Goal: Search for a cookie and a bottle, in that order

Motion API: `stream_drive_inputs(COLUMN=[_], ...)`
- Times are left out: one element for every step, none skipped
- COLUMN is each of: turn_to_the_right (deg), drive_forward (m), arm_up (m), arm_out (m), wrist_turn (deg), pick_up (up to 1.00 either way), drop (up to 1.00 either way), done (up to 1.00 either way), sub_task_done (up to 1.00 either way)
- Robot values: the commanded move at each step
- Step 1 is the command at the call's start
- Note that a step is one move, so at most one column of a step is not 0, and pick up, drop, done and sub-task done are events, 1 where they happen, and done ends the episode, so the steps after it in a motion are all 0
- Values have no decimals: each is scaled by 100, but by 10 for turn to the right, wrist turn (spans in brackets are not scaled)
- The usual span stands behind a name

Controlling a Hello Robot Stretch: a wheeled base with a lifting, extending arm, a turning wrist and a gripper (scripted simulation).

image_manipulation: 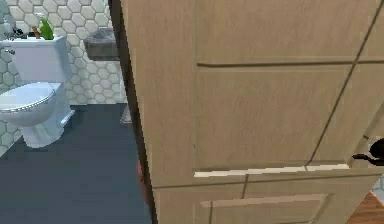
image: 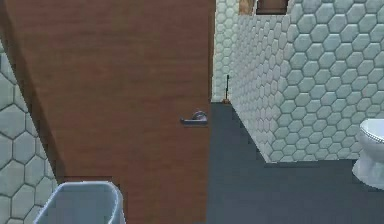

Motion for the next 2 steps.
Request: stream_drive_inputs(turn_to_the_right=[0, 330], drive_forward=[15, 0], arm_up=[0, 0], arm_out=[0, 0], wrist_turn=[0, 0], pick_up=[0, 0], drop=[0, 0], done=[0, 0], sub_task_done=[0, 0])
